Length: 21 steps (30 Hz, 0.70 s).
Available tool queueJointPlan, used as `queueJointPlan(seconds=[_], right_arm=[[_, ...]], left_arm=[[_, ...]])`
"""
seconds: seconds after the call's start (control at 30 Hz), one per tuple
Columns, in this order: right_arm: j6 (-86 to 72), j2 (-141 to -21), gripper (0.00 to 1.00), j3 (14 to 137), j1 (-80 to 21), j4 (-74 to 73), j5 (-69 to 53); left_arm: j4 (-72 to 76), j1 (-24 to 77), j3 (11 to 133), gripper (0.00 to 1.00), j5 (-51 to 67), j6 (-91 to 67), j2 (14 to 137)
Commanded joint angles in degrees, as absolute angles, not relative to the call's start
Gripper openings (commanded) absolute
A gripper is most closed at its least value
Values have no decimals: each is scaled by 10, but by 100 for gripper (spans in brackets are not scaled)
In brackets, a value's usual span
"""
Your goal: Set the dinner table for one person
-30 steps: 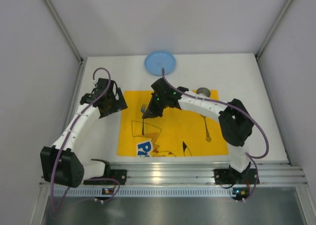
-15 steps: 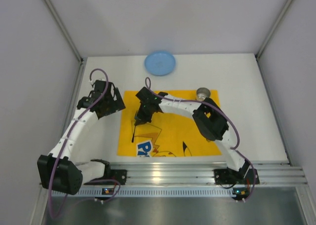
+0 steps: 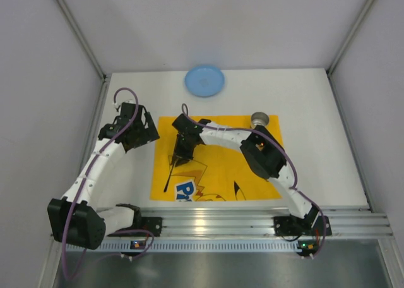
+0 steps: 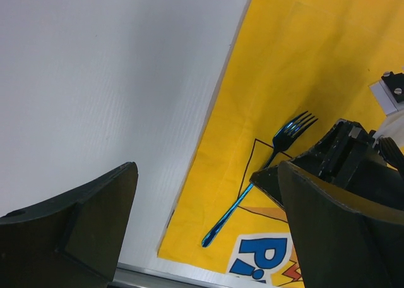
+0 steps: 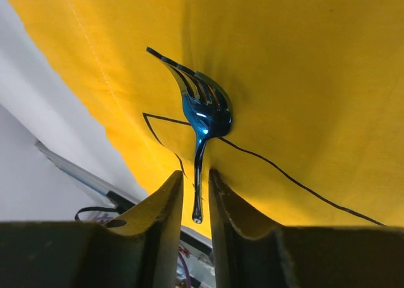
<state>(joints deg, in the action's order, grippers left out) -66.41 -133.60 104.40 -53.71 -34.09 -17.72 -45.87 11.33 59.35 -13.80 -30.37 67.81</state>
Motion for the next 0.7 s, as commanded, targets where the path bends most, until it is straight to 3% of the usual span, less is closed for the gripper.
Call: queueJointPlan(seconds=[0.0, 0.07, 0.2, 0.3, 0.53, 0.67], right_arm=[[-627, -1311, 27, 1068, -526, -391, -167], [-600, -1304, 32, 1088, -513, -410, -163], [-530, -1282, 53, 1150, -505, -454, -162], [-446, -1223, 56, 1169, -495, -482, -164], [-332, -957, 61, 1015, -444, -494, -127], [-287, -805, 68, 919, -418, -497, -70]], left_arm=[[-453, 110, 603, 98, -146, -320, 673], [-458, 110, 611, 98, -143, -328, 674], [-450, 110, 635, 98, -123, -345, 678], [-433, 111, 653, 98, -93, -358, 690], [-432, 140, 764, 97, -76, -405, 794], [-428, 189, 901, 98, -103, -410, 924]])
